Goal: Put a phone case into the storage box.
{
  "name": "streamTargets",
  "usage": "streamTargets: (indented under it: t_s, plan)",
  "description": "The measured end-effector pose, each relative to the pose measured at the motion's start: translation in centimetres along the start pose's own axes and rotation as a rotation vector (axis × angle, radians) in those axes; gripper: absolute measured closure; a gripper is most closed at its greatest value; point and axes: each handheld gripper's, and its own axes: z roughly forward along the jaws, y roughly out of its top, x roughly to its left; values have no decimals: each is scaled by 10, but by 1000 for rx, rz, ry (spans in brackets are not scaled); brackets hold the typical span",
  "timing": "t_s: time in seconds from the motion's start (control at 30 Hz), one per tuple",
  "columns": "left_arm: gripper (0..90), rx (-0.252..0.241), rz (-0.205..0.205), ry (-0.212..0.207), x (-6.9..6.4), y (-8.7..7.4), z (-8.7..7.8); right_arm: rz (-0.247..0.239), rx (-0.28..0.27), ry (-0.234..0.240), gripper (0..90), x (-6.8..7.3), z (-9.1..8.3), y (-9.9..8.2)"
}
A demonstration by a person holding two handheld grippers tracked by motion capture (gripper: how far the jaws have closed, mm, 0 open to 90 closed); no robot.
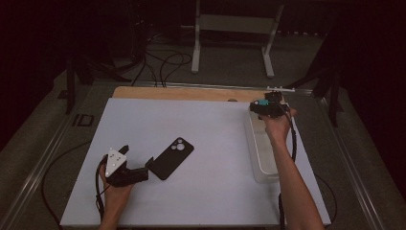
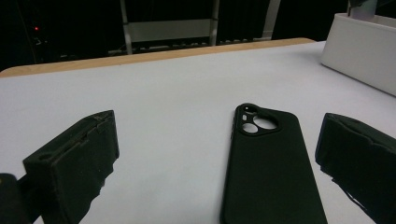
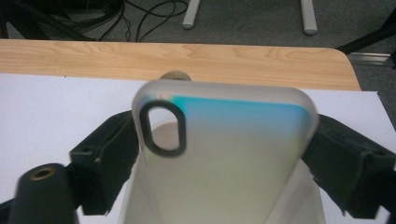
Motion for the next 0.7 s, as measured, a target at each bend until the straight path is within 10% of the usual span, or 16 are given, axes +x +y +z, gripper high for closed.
streamTargets:
  t_s: [0.7]
  plan:
    - [0, 3, 4, 3, -1, 0, 0, -29, -95, 112, 96, 7, -35, -12]
